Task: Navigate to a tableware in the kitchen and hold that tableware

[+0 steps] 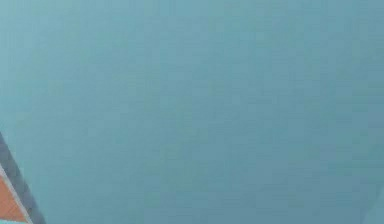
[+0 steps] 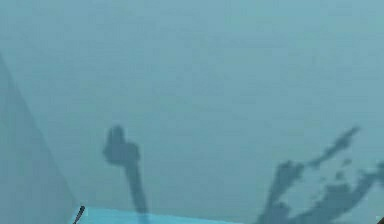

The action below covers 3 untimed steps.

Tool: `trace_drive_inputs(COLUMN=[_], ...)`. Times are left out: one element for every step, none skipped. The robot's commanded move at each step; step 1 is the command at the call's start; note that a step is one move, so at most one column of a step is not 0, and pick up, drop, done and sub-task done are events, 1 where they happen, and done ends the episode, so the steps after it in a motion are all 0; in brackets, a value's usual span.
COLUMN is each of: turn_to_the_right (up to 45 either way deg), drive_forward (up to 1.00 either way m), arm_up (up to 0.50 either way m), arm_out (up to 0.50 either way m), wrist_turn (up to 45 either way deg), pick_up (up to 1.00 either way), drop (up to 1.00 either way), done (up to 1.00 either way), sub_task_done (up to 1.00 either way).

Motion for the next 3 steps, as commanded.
trace_drive_inputs(turn_to_the_right=[0.0, -45.0, -42.0], drive_forward=[0.15, 0.00, 0.00], arm_up=[0.00, 0.00, 0.00], arm_out=[0.00, 0.00, 0.00], wrist_turn=[0.0, 0.0, 0.0], pick_up=[0.00, 0.00, 0.00], drop=[0.00, 0.00, 0.00], done=[0.00, 0.00, 0.00], sub_task_done=[0.00, 0.00, 0.00])
